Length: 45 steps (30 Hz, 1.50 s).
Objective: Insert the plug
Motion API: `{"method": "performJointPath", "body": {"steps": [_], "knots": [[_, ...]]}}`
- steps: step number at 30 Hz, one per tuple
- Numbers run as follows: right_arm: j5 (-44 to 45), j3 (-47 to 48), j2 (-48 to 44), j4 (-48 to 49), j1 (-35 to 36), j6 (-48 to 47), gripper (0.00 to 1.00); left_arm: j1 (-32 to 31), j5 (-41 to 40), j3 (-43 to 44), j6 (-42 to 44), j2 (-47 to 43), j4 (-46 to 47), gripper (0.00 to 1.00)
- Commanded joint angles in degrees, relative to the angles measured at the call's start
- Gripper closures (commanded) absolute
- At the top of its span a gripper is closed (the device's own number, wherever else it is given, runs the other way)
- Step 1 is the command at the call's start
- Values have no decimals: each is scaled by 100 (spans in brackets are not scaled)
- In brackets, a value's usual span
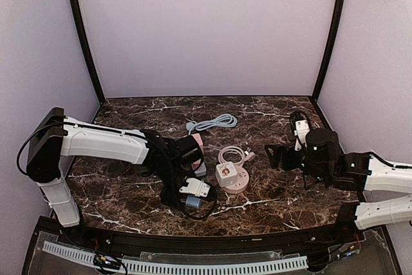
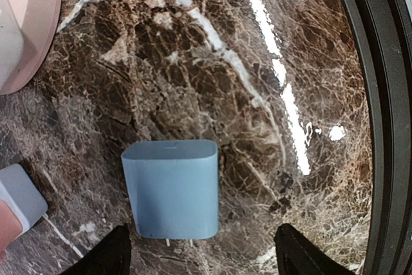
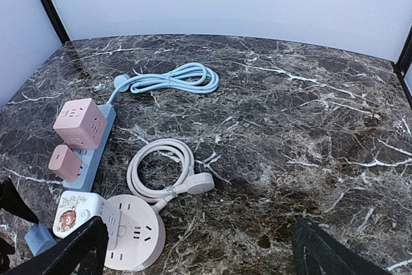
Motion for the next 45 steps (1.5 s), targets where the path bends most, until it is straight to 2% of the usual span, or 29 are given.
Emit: {"method": "performJointPath", "body": {"steps": [1, 13, 18, 21, 27, 35, 45], "knots": [[-72, -69, -63, 196, -34, -48, 1, 22, 217, 3, 323, 89, 134, 24], [-85, -78, -1, 246, -34, -56, 1, 22, -33, 2, 428, 365, 434, 33], [-92, -69, 14, 244, -34, -48, 1, 27, -59, -104, 448, 382, 667, 54], [-90, -75, 9, 247, -34, -43, 2, 35, -44, -205, 455, 386, 758, 58], [-103, -76, 12, 246, -34, -52, 1, 43, -24, -289, 390, 366, 817, 73], [-96, -70, 82, 280, -34, -24, 1, 56, 16, -382, 186, 161, 1177, 81], [-338, 0, 258, 296, -39, 71, 1, 52, 213, -719, -184, -289, 1982, 85]]}}
